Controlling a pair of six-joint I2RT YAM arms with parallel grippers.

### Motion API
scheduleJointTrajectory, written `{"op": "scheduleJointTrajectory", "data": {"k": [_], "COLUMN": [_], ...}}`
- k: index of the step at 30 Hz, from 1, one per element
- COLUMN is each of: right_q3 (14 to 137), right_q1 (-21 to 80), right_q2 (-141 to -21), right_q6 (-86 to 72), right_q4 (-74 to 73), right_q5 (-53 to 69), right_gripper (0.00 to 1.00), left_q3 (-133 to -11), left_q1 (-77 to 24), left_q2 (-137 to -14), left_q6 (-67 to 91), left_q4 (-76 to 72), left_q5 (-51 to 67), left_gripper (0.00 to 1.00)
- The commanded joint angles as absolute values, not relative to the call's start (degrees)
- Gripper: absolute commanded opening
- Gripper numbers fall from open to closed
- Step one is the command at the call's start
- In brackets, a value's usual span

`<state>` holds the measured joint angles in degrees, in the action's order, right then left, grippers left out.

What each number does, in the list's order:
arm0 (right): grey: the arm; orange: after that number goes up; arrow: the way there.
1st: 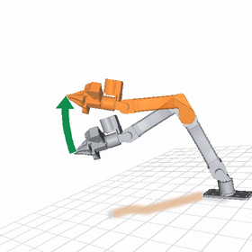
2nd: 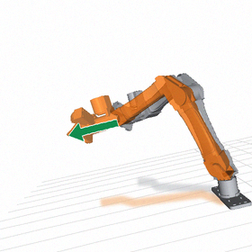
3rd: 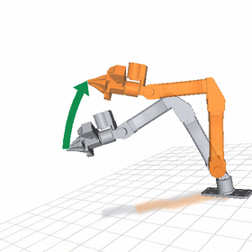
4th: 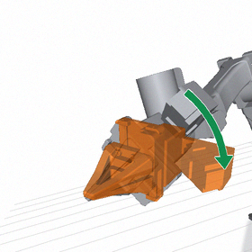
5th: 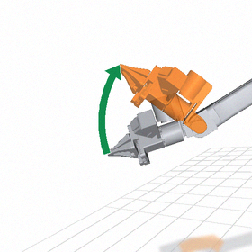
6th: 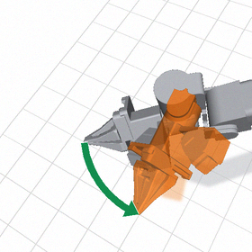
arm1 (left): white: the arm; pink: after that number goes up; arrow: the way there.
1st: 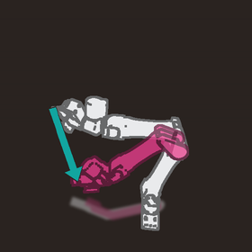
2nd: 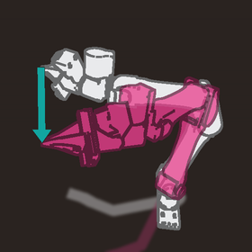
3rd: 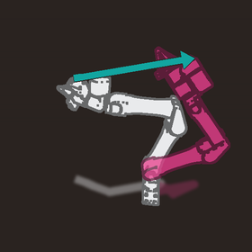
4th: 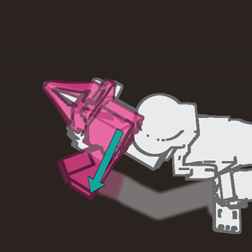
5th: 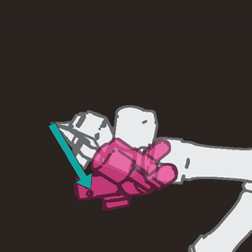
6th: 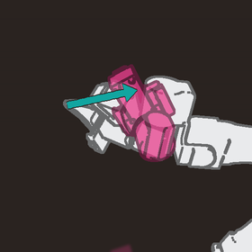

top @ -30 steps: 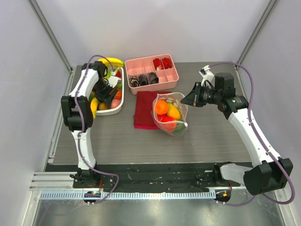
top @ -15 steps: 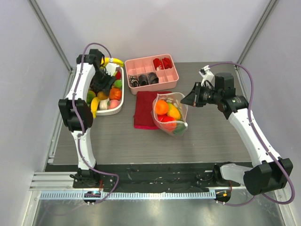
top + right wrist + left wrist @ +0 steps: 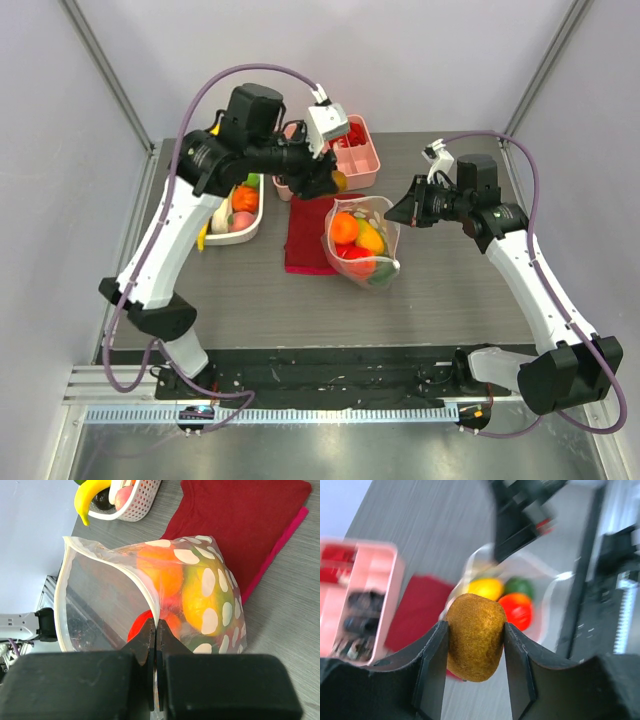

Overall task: Place the food in the zip-top bag and seal the zipper
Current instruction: Place the fake fruit in the zipper food storage bag, then zip the zipper food storage bag at the center of the board.

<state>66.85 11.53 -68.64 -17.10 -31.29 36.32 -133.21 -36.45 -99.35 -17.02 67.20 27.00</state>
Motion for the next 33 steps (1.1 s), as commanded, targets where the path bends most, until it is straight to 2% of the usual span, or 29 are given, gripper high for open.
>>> {"op": "scheduleJointTrajectory", "data": {"k": [1,4,7,12,15,16,17,19,20,21,24,28,30,33], "right_q3": [67.6,67.9,68.1,67.7,67.5,67.5,67.5,67.6,67.8,67.9,68.0,68.2,68.5,69.3], "right_q1": [11.8,11.8,11.8,11.8,11.8,11.8,11.9,11.8,11.8,11.8,11.8,12.0,12.1,13.0], "right_q2": [-67.6,-67.2,-67.1,-66.5,-66.5,-66.6,-66.6,-66.5,-66.4,-66.4,-66.2,-67.0,-67.4,-68.5], "right_q6": [-15.4,-15.3,-14.9,-14.5,-14.6,-14.5,-14.6,-14.5,-14.2,-14.2,-13.6,-13.0,-13.0,-13.1], "right_q4": [-29.4,-29.5,-29.8,-30.2,-30.2,-30.2,-30.2,-30.2,-30.3,-30.4,-30.4,-29.9,-29.2,-28.2], "right_q5": [36.3,36.4,36.4,36.3,36.9,37.0,37.1,37.2,37.2,37.2,37.4,37.7,37.9,38.3], "right_gripper": [0.01,0.01,0.01,0.01,0.01,0.01,0.01,0.01,0.01,0.01,0.01,0.01,0.01,0.01], "left_q3": [-134.0,-135.6,-132.0,-126.5,-126.4,-128.1,-129.4,-133.9,-135.1,-135.3,-129.0,-112.5,-108.7,-103.4], "left_q1": [-41.8,-47.4,-49.9,-50.0,-50.1,-50.3,-50.2,-50.2,-50.0,-49.8,-49.3,-49.4,-49.6,-50.4], "left_q2": [-99.4,-102.1,-103.9,-106.0,-108.3,-109.2,-110.1,-112.7,-112.8,-112.5,-105.9,-95.6,-92.1,-89.2], "left_q6": [-10.7,-11.9,-12.5,-10.6,-9.8,-9.7,-9.8,-9.8,-10.0,-10.1,-11.2,-15.1,-16.2,-20.1], "left_q4": [60.8,62.8,63.2,60.0,58.9,59.5,60.4,63.7,64.6,64.7,60.8,54.3,51.5,47.4], "left_q5": [28.8,25.7,23.5,23.6,23.3,23.0,22.8,21.3,21.3,22.3,26.9,31.5,32.8,36.3], "left_gripper": [0.48,0.48,0.47,0.44,0.50,0.53,0.65,0.80,0.94,1.00,1.00,1.00,1.00,0.95]}}
